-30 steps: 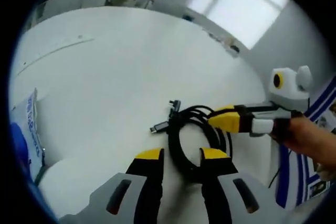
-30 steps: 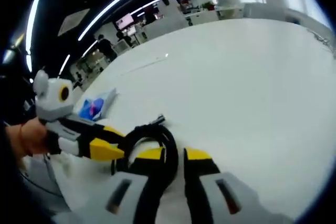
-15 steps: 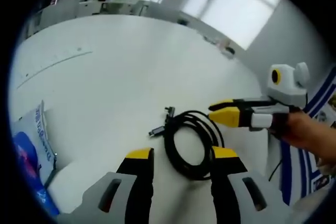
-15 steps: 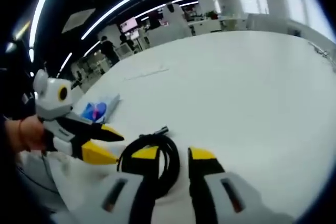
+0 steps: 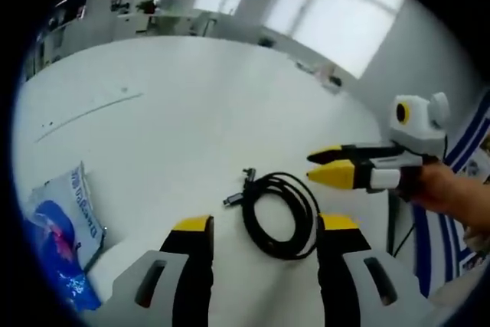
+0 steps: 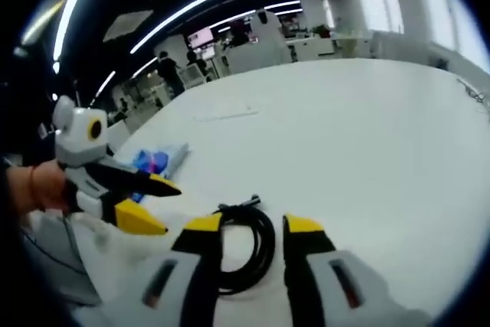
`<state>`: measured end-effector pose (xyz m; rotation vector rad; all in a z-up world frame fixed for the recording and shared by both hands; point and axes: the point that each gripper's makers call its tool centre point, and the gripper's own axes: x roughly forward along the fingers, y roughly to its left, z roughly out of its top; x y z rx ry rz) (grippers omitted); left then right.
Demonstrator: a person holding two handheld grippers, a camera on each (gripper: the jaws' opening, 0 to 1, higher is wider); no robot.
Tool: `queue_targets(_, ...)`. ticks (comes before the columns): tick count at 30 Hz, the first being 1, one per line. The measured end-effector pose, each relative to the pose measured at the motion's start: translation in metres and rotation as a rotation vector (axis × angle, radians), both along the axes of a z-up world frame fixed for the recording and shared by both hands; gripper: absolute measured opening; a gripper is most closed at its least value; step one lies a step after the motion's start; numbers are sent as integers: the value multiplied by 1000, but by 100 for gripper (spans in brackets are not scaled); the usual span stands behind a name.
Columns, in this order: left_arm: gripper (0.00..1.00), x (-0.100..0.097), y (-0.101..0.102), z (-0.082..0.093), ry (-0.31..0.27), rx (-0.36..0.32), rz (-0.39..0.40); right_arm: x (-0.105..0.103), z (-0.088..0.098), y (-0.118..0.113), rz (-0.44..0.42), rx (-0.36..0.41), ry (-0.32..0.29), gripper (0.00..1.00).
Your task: Arrange the tabletop items into an orderly group along one side of the table until the central work area is clear of visible clutter.
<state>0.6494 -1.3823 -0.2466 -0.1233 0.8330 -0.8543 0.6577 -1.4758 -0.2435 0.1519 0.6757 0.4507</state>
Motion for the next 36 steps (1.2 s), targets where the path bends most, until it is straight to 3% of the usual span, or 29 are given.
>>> queue_targets(16, 63, -6, 26, 24, -44, -15, 23, -3, 16, 21, 101, -33, -35, 44)
queue_targets(36, 72, -12, 85, 59, -93, -23, 95, 0, 43, 68, 225, -24, -99, 59)
